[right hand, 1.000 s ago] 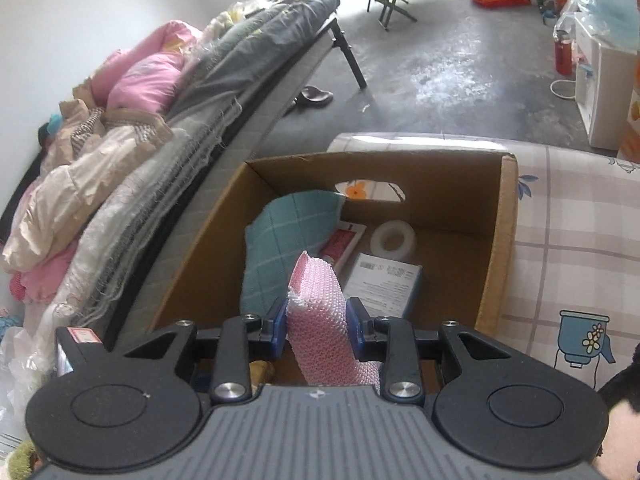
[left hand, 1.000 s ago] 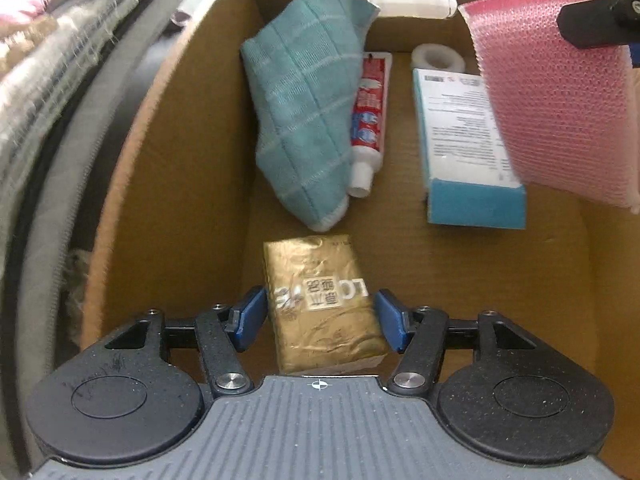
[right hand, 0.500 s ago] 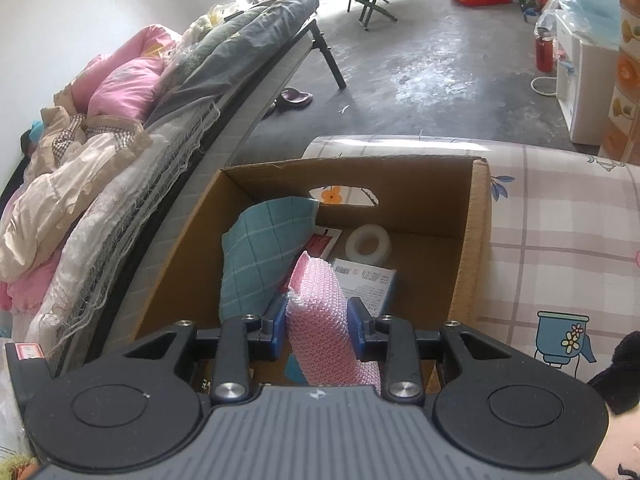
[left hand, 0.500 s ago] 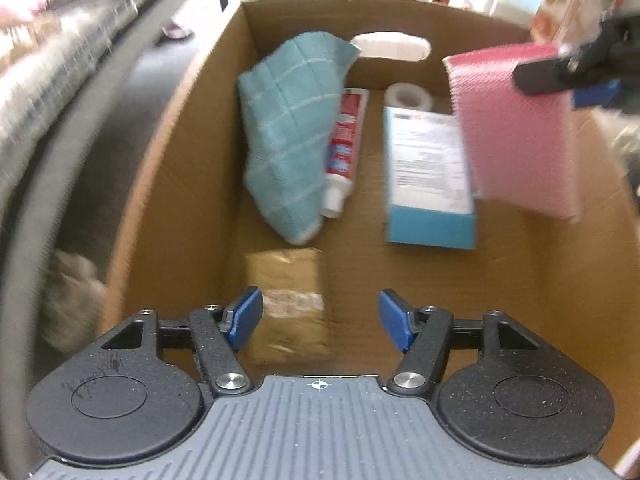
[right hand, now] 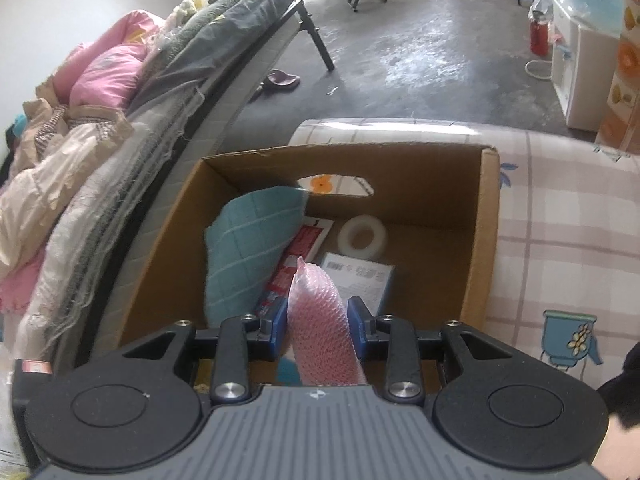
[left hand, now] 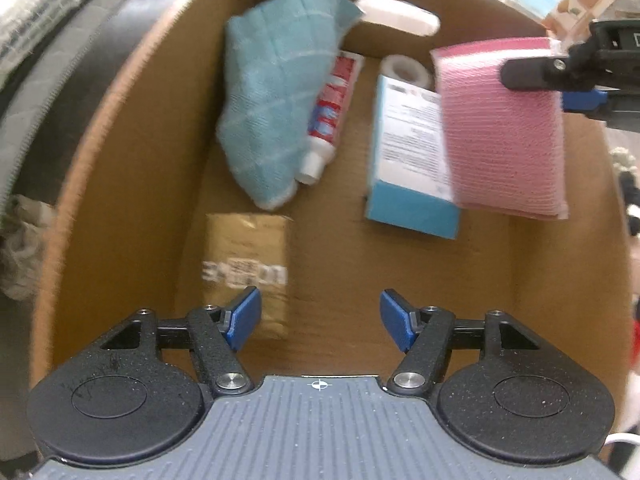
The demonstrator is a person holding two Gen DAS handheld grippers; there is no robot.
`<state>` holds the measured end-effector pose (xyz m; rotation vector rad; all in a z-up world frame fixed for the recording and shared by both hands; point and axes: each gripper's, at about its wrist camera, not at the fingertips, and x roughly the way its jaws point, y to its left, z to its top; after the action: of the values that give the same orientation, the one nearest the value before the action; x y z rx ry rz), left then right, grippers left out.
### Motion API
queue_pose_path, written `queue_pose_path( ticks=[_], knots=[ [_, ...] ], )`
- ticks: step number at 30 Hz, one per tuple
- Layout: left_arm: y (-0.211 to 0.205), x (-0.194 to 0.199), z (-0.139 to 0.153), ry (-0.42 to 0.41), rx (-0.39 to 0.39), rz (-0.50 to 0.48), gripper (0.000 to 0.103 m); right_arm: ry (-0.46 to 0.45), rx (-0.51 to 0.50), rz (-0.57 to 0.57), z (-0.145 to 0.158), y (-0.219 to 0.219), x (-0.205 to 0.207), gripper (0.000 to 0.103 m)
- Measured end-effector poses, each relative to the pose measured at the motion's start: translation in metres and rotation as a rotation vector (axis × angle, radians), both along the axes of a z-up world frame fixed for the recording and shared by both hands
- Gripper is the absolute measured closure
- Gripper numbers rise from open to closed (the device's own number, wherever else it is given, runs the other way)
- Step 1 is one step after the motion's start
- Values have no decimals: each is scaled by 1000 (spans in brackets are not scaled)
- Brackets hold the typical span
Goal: Organize soft objects
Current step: 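Open both grippers to drop the gold packet and pink sponge into the box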
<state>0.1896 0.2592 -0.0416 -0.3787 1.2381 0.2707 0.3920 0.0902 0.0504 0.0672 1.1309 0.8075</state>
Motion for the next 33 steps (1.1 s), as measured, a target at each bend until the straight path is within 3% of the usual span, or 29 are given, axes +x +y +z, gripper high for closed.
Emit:
queue_pose_path(
  ticks=[3,5,6,15,20,25,29,33],
  knots=[
    [5,-2,-1,8,29,21,37,-39,-48,-9,0,1,1,62],
    [10,-6,-1,7,41,36,38,-74,-65,-16,3,-1,0,40],
    [12,-7,-1,3,43,41,37,-95,-71,-17,5,-2,-1,38],
    [4,-14,13,-51,30,19,37,-187,-62,-1,20,-6,-11,38],
    [3,-15,15,-72,3,1,37,-83,1,42,14,2,-11,41],
    [1,-11,9,-73,-37,-5,37,79,62,67,-9,23,0,40],
    [6,-12,6,-65,-38,1,37,170,35,73,-34,41,3,40],
    [11,-15,4,-60,-30,6,37,142,-68,57,-49,48,2,41]
  ],
)
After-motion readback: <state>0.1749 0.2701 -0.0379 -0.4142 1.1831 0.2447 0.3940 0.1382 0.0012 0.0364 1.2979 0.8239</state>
